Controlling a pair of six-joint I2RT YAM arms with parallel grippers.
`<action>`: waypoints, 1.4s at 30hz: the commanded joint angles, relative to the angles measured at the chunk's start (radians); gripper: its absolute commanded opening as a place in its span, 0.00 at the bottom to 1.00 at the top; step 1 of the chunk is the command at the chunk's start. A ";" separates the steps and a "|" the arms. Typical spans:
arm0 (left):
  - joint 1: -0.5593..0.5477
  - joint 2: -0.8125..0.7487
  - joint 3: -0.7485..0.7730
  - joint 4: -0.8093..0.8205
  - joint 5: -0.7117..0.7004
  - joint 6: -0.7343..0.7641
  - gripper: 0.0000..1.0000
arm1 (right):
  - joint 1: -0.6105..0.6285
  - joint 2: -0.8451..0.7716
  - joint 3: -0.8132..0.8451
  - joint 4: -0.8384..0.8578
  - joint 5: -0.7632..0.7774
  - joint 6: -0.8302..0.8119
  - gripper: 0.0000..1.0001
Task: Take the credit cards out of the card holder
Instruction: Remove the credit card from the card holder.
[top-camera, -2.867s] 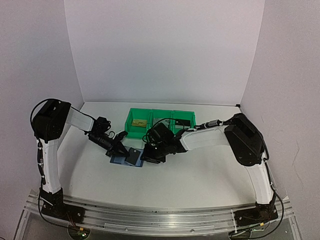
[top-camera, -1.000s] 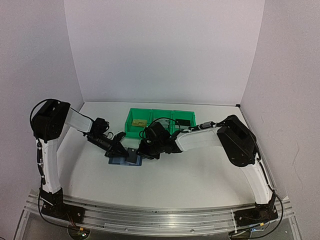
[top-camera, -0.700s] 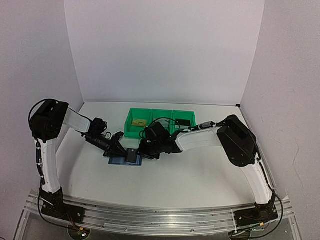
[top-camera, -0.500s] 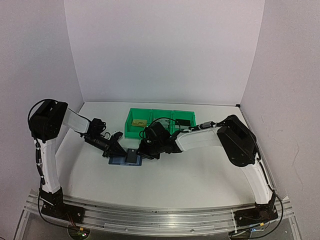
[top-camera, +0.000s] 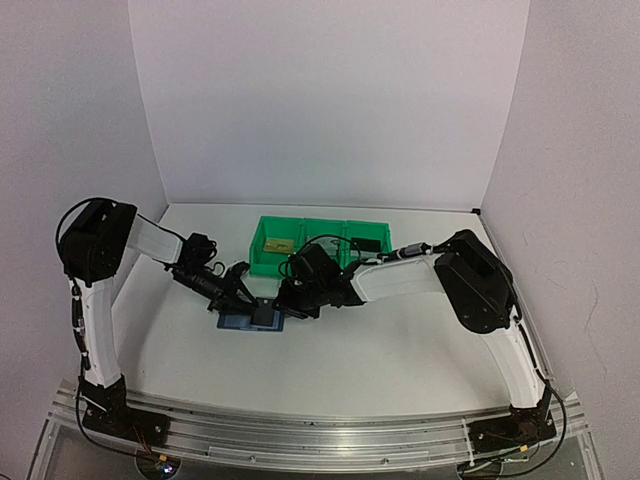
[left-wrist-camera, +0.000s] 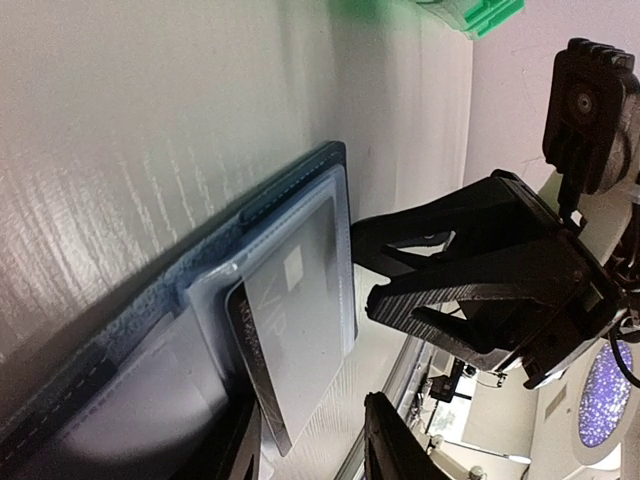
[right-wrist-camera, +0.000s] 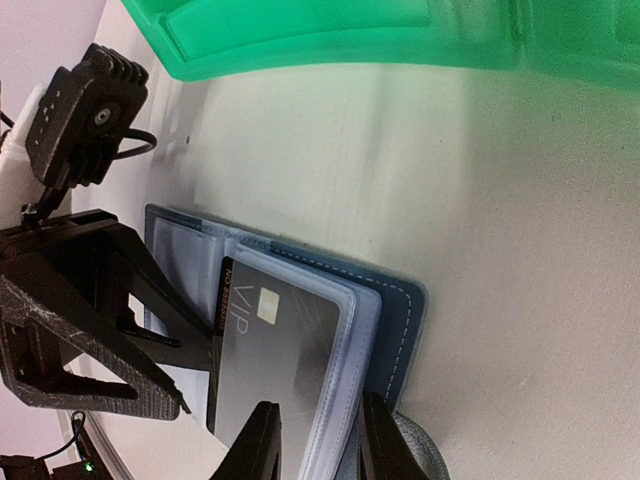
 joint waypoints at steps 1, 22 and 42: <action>-0.045 -0.042 0.038 -0.051 -0.191 0.031 0.36 | 0.007 0.059 -0.034 -0.115 -0.026 0.002 0.24; -0.027 -0.070 -0.011 0.035 -0.074 -0.041 0.01 | 0.008 0.053 -0.049 -0.115 -0.029 0.002 0.23; 0.029 -0.140 -0.018 -0.081 -0.142 0.097 0.00 | 0.006 0.066 -0.101 -0.115 -0.039 0.021 0.22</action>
